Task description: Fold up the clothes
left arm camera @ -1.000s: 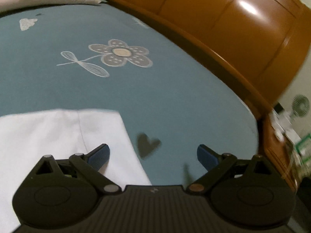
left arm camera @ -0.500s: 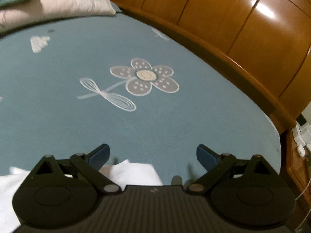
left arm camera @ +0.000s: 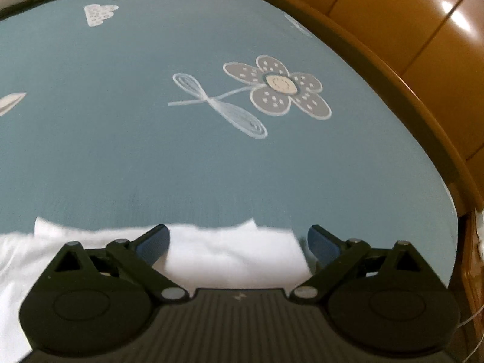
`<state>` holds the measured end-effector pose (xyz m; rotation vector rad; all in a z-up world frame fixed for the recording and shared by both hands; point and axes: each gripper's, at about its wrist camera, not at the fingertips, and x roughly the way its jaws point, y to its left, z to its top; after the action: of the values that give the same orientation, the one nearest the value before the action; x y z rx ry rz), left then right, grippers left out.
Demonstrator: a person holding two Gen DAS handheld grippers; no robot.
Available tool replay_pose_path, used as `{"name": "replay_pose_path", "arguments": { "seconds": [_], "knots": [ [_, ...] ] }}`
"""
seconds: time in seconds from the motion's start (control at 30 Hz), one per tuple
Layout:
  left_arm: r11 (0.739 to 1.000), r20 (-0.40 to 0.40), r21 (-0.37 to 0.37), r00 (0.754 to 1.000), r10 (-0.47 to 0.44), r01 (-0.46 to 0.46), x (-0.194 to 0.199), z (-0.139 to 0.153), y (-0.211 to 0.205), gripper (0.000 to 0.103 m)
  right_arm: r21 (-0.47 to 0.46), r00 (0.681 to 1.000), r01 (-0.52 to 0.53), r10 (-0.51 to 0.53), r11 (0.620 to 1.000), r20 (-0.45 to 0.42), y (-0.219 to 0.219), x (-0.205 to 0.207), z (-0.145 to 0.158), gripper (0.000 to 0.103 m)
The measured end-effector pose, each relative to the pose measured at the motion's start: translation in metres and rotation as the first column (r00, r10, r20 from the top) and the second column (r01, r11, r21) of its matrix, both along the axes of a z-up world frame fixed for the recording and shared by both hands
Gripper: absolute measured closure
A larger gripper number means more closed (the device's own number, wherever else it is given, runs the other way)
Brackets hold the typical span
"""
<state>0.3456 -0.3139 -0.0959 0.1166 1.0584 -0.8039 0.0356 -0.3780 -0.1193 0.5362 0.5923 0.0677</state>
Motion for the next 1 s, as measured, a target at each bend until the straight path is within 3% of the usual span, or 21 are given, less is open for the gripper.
{"name": "replay_pose_path", "arguments": {
  "seconds": [0.37,0.73,0.93,1.0],
  "knots": [
    [0.999,0.030,0.046,0.999,0.015,-0.017,-0.022,0.042,0.037,0.006,-0.026,1.000,-0.001,0.001,1.000,-0.006,0.010,0.002,0.003,0.031],
    [0.998,0.080,0.048,0.996,0.026,-0.030,-0.109,0.051,0.117,0.005,-0.083,1.000,0.005,-0.006,0.997,-0.010,0.027,0.007,0.007,0.028],
    [0.994,0.046,0.014,0.994,0.104,-0.105,-0.156,0.010,0.151,0.005,-0.117,1.000,0.004,-0.007,0.993,-0.022,0.031,0.003,0.006,0.023],
    [0.992,0.086,-0.009,0.988,0.125,-0.125,-0.171,0.006,0.158,0.005,-0.132,1.000,0.007,-0.011,0.991,-0.028,0.031,0.000,0.005,0.022]
  ]
}}
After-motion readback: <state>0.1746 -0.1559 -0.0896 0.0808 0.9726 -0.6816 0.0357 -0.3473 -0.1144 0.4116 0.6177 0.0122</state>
